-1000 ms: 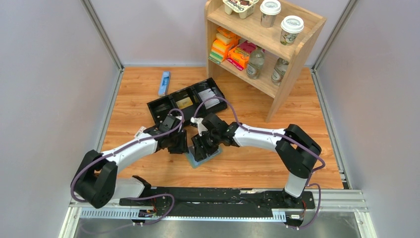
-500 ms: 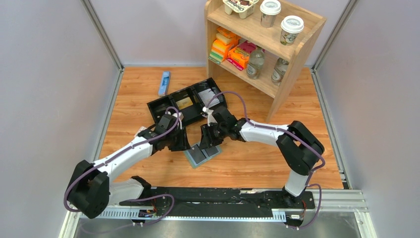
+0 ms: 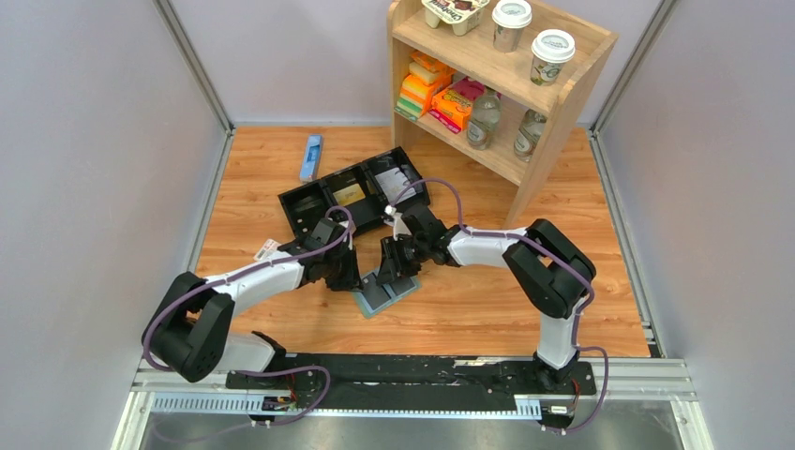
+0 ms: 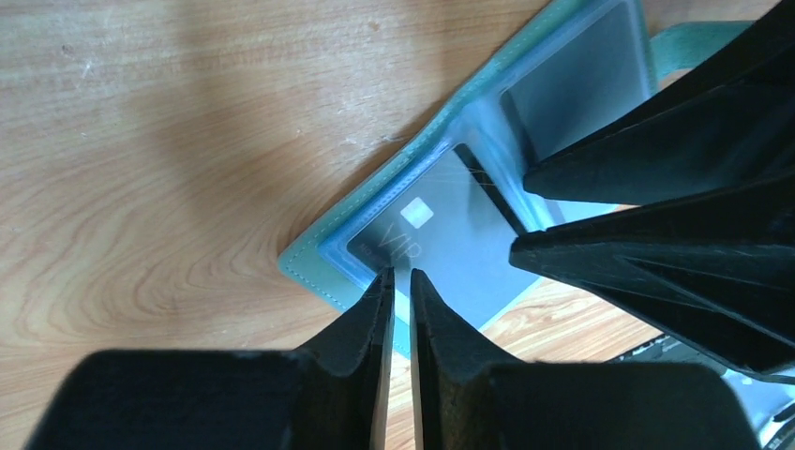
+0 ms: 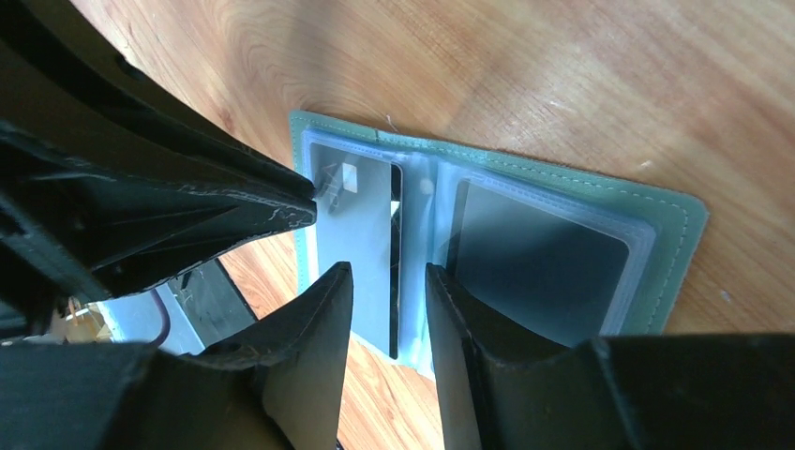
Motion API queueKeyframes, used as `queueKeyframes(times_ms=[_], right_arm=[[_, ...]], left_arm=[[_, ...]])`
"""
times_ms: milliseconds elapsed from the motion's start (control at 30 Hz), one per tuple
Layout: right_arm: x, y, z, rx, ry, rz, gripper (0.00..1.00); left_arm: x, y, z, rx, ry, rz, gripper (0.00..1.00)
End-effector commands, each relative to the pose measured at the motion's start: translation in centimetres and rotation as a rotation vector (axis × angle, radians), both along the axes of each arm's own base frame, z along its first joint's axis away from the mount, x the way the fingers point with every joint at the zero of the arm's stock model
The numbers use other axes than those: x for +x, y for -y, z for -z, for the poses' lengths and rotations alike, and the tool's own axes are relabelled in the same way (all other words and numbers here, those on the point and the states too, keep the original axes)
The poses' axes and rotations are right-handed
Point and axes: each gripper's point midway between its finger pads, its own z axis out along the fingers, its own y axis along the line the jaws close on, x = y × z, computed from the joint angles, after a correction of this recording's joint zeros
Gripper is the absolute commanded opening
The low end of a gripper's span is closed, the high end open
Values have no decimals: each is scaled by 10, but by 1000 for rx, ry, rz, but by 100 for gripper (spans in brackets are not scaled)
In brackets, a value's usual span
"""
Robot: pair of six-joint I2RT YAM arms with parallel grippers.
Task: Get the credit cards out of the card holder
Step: Remove the credit card from the card holder.
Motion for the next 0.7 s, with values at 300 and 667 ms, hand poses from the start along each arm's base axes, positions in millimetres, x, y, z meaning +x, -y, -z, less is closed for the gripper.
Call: queueKeyframes(times_ms=[300,667], right_arm=[[-5,-11,-5,104,-49,-49,39],[-12,-18,-46,238,-27,-91,38]], left_arm=[[-17,-12,22,43,-57,-5,10],[-18,-15,26,69,-68,0,4]])
